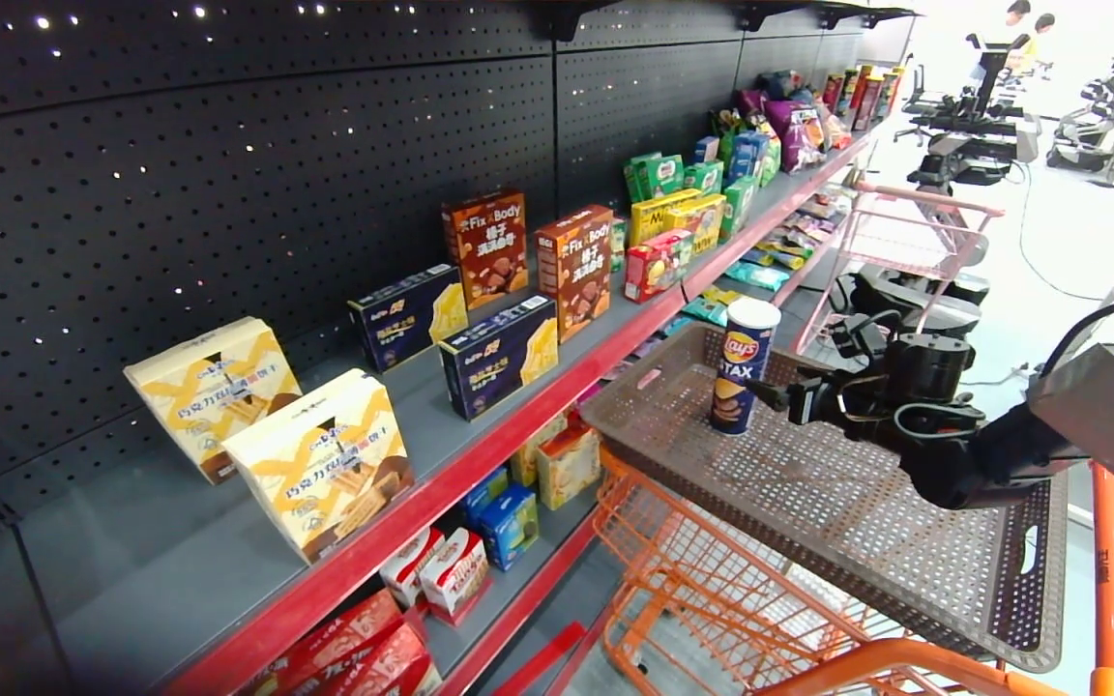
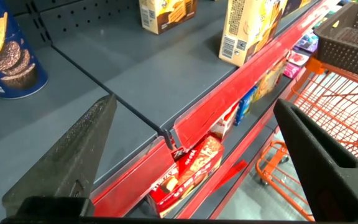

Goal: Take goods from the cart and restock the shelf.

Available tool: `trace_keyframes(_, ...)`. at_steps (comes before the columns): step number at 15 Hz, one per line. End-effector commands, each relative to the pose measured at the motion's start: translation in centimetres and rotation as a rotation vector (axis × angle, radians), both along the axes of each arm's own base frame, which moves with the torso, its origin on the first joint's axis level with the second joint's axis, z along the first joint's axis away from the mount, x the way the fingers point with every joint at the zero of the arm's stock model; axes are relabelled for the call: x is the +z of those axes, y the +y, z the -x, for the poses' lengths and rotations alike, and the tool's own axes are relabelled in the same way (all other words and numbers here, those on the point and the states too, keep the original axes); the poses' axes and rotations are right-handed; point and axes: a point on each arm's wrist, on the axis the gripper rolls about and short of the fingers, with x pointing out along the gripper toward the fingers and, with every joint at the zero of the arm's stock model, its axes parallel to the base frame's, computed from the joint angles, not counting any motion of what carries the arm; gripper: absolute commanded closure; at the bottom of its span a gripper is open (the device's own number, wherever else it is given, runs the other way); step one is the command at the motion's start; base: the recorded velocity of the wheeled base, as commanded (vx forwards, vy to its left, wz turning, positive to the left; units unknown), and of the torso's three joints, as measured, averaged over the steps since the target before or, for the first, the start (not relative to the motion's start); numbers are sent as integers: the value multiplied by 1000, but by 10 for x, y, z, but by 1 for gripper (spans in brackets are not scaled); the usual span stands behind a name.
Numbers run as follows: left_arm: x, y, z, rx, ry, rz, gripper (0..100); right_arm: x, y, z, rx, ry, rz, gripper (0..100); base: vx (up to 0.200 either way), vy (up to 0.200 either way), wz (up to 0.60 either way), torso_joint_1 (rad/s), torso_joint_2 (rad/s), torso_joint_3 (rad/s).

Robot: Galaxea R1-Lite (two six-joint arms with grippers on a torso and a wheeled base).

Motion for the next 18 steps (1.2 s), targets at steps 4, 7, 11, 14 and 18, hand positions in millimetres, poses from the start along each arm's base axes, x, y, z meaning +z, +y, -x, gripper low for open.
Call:
trace_keyframes(4,0,0,0,0,1,0,0,-4,1,-29,32,-52,-6,0,0,0,0,0,0,0)
trace_keyframes(7,0,0,0,0,1,0,0,-7,2,-36,39,-38,7,0,0,0,0,0,0,0)
trace_keyframes(11,0,0,0,2,1,0,0,-11,8,-44,88,-27,5,0,0,0,0,0,0,0)
trace_keyframes(14,0,0,0,2,1,0,0,-10,13,-55,111,-56,3,0,0,0,0,0,0,0)
trace_keyframes(18,0,0,0,0,1,0,0,-15,15,-65,141,-62,-1,0,0,0,0,0,0,0)
